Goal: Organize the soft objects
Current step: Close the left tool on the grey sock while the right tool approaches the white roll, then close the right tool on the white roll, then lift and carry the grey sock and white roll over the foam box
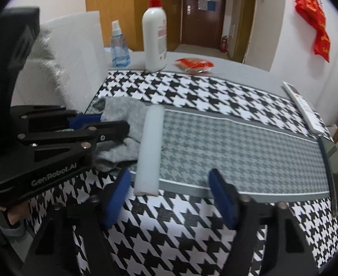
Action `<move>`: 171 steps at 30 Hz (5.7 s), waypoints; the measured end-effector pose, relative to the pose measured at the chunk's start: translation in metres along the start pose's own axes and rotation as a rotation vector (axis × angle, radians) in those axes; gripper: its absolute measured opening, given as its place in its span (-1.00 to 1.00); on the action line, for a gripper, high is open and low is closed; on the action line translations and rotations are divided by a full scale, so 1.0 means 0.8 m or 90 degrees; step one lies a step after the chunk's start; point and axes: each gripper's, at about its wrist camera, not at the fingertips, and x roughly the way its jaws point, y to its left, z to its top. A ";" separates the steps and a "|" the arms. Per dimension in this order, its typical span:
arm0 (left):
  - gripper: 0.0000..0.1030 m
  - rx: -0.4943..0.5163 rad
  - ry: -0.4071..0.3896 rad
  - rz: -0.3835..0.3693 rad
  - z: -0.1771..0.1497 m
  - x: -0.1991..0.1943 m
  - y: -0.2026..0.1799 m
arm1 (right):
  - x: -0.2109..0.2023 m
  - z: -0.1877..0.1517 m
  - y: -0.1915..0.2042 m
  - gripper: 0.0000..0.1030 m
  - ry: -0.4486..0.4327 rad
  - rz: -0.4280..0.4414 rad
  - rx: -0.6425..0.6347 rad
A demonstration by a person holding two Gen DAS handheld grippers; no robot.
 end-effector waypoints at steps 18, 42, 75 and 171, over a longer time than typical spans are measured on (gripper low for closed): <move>-0.66 -0.013 0.011 -0.002 0.001 0.004 0.004 | 0.015 0.008 0.016 -0.26 0.019 0.015 -0.040; -0.67 0.006 -0.025 -0.006 0.002 -0.013 -0.006 | -0.036 0.005 -0.012 -0.66 -0.027 0.005 0.027; -0.67 0.038 -0.124 0.035 0.003 -0.098 -0.030 | -0.111 0.001 -0.022 -0.66 -0.120 -0.025 0.031; -0.68 -0.004 -0.323 0.293 0.111 -0.267 0.069 | -0.197 0.112 0.035 -0.66 -0.316 0.038 -0.053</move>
